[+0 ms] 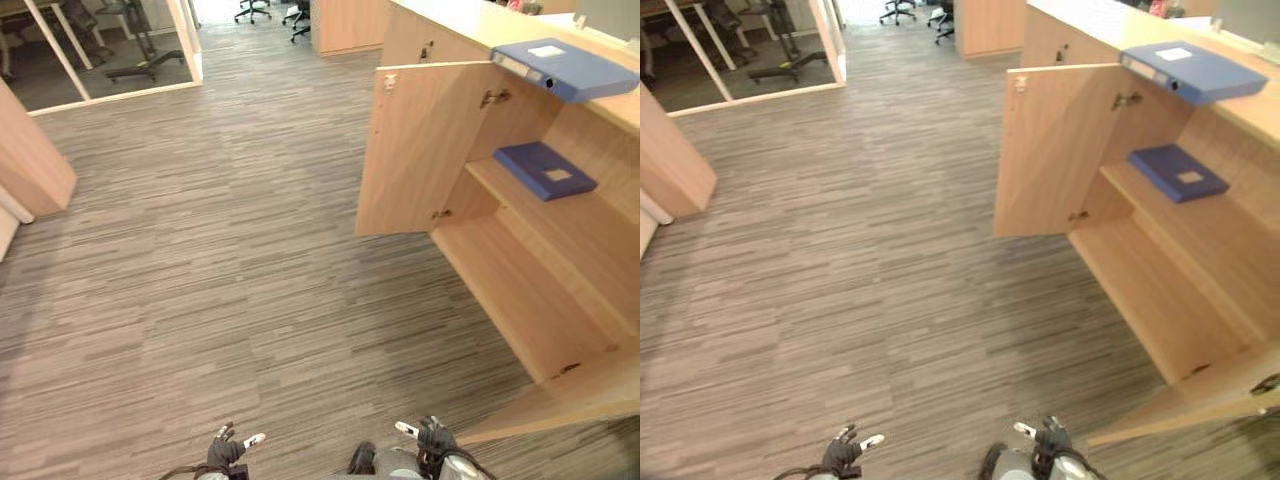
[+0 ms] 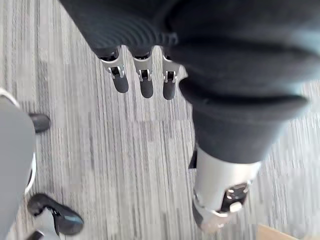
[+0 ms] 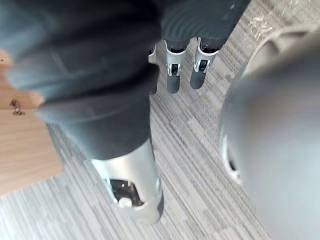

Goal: Walk over to the cabinet, pick up the folder, carry it to the office cabinet, place the folder inside the office cabinet, then close the office cabinet door

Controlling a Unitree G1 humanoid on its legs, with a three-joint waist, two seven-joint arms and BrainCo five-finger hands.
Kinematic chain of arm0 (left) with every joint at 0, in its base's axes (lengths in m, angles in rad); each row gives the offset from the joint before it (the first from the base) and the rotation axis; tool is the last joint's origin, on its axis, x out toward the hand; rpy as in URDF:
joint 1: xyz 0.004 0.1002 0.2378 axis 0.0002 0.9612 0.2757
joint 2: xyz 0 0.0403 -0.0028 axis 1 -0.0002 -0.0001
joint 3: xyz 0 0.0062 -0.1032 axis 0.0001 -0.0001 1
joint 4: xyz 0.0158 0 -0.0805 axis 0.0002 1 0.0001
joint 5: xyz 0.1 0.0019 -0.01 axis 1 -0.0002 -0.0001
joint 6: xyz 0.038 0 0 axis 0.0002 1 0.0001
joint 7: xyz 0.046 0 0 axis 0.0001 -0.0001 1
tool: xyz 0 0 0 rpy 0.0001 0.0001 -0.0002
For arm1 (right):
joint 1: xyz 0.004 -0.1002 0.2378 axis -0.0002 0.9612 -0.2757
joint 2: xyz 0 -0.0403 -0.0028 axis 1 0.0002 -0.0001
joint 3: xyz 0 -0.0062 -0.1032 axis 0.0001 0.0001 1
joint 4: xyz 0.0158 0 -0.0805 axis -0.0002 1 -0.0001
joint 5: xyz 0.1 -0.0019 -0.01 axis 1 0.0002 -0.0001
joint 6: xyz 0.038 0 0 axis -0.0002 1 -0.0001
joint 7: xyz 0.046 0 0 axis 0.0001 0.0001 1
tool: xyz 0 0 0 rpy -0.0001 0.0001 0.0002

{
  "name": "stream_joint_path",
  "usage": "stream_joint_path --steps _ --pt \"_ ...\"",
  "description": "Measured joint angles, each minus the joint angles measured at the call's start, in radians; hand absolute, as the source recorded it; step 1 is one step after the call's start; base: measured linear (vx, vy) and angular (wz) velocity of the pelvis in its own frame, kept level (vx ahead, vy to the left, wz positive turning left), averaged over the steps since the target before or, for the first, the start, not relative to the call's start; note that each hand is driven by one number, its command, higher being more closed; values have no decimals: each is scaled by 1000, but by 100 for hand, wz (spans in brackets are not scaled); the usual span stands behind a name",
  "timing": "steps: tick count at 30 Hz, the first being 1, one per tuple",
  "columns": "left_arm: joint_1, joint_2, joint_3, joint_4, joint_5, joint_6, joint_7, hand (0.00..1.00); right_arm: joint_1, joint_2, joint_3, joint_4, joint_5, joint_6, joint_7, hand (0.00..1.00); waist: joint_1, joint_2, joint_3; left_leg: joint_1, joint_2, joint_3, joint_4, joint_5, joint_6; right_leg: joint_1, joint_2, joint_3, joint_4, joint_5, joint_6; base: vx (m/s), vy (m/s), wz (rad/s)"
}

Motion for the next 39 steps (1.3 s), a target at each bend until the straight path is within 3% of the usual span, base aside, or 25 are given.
stream_joint_path --steps 2,3,5,7,10,13,14,16,17,18,19,20,21,24,25,27,28,30,32,33,35,36,37,38,39 --pt "10 4 60 -26 -2 2 -7 0 22 9 -31 15 22 1 0 0 0 -15 -10 -121 84 2 310 -2 9 67 59 5 -102 9 1 328 -396 -32" --pt "27 -13 127 -48 -19 4 -8 0 27 -5 -30 22 22 1 1 0 6 2 -10 -240 199 3 648 22 47 122 131 46 -167 20 -12 338 -262 -70" --pt "42 -11 152 -62 -43 4 -8 0 24 -13 -31 40 22 2 0 0 15 9 -13 -301 238 6 819 1 58 158 160 104 -188 13 -28 277 -87 -94" --pt "49 -8 166 -73 -52 4 -7 0 19 -15 -30 45 21 3 0 0 21 6 -13 -360 218 7 864 -37 58 187 165 176 -208 15 -42 362 -36 -110" --pt "48 -8 182 -83 -68 2 -5 0 0 -20 -30 79 20 10 0 0 43 1 -1 -435 128 -47 699 -93 42 229 150 302 -232 26 -51 351 31 -138" --pt "44 -12 186 -96 -89 -2 2 0 -6 -11 -22 71 19 9 0 0 51 -6 18 -474 -10 -206 318 -86 22 287 107 387 -269 24 -29 311 148 -90" --pt "44 -18 194 -97 -97 -7 3 0 -5 -7 -9 70 19 9 1 0 51 -5 20 -489 -45 -277 153 -46 17 303 93 406 -290 18 -6 327 214 -64" --pt "48 -32 219 -96 -122 -16 13 0 -6 -6 26 68 18 4 0 0 57 -2 21 -497 -51 -333 -38 18 9 329 85 438 -300 -4 32 342 303 -48" --pt "49 -31 233 -90 -131 -16 21 0 -5 -4 44 66 15 4 0 0 65 -6 20 -503 -49 -345 -41 100 -7 350 75 458 -300 -25 61 382 358 -50" --pt "49 -27 241 -86 -131 -16 23 0 -5 0 54 65 15 3 0 0 66 -9 17 -501 -59 -342 -32 150 -9 355 60 468 -298 -34 75 421 383 -55" --pt "52 -20 251 -75 -143 -17 26 0 -11 13 53 63 14 3 0 0 72 -33 18 -498 -90 -336 -19 201 -7 354 19 486 -289 -48 97 423 389 -57" --pt "53 -11 255 -64 -161 -16 33 0 -24 32 52 64 11 3 1 0 70 -58 16 -490 -120 -324 -7 205 -3 350 -20 488 -265 -44 104 419 375 -57" --pt "54 -9 256 -57 -164 -16 37 0 -23 34 51 62 -3 3 3 0 69 -63 13 -483 -132 -315 -7 205 0 344 -39 490 -250 -35 118 388 347 -56" --pt "73 -13 258 -32 -163 -15 44 0 -18 29 11 67 -24 6 19 0 72 -57 -3 -391 -185 -220 -21 181 84 282 -133 541 -80 -15 148 377 377 -81" --pt "86 -16 260 -29 -147 -14 44 0 -17 25 -12 69 -25 7 26 0 72 -54 -10 -330 -209 -167 -51 169 100 214 -181 570 78 -13 146 401 433 -117" --pt "98 -11 254 -30 -112 -12 43 0 -6 13 -35 62 -29 4 27 0 59 -53 -13 -243 -256 -108 -101 148 133 88 -278 533 376 28 78 295 352 -81" --pt "95 -5 233 -30 -110 -11 40 0 5 0 -54 19 -35 -5 26 0 38 -47 -22 -217 -283 -90 -112 131 151 17 -363 442 542 75 -3 181 236 -25" --pt "66 -1 209 -30 -85 -9 39 0 -3 -13 -64 5 -37 -5 24 0 10 -39 -25 -172 -292 -83 -140 124 163 -29 -436 252 650 95 -38 231 206 -20" --pt "36 4 183 -31 -68 -3 37 0 -10 -8 -68 -1 -37 -4 22 0 11 -32 -18 -125 -271 -66 -157 125 167 -41 -415 125 657 27 21 230 86 -38" --pt "23 6 157 -33 -51 0 36 0 -7 1 -63 -6 -38 -4 23 0 6 -26 -16 -101 -245 -63 -156 124 166 -44 -358 94 607 -19 54 184 -37 -41" --pt "-19 5 123 -34 -42 1 35 0 -6 8 -57 -15 -39 -4 24 0 0 -6 -4 -73 -187 -63 -155 104 148 -64 -249 73 474 -59 72 183 -115 -37" --pt "-33 3 115 -33 -41 1 35 0 -6 10 -57 -15 -39 -4 24 0 0 -4 -2 -70 -175 -61 -155 89 137 -78 -220 76 422 -59 75 126 -175 -33" --pt "-50 5 108 -33 -41 0 35 0 -4 23 -56 -14 -39 -3 24 0 -1 -28 3 -61 -173 -45 -156 79 123 -97 -189 83 294 -54 81 91 -211 -39" --pt "-57 4 106 -31 -42 1 35 0 -2 29 -49 -14 -37 -3 24 0 0 -51 15 -47 -183 -38 -157 57 113 -95 -175 91 180 -13 23 75 -222 -40" --pt "-57 -11 107 -23 -42 2 35 0 -2 23 -49 -14 -37 -2 25 0 -3 -44 18 -34 -174 -37 -160 50 107 -79 -161 91 174 -16 27 89 -196 -43"
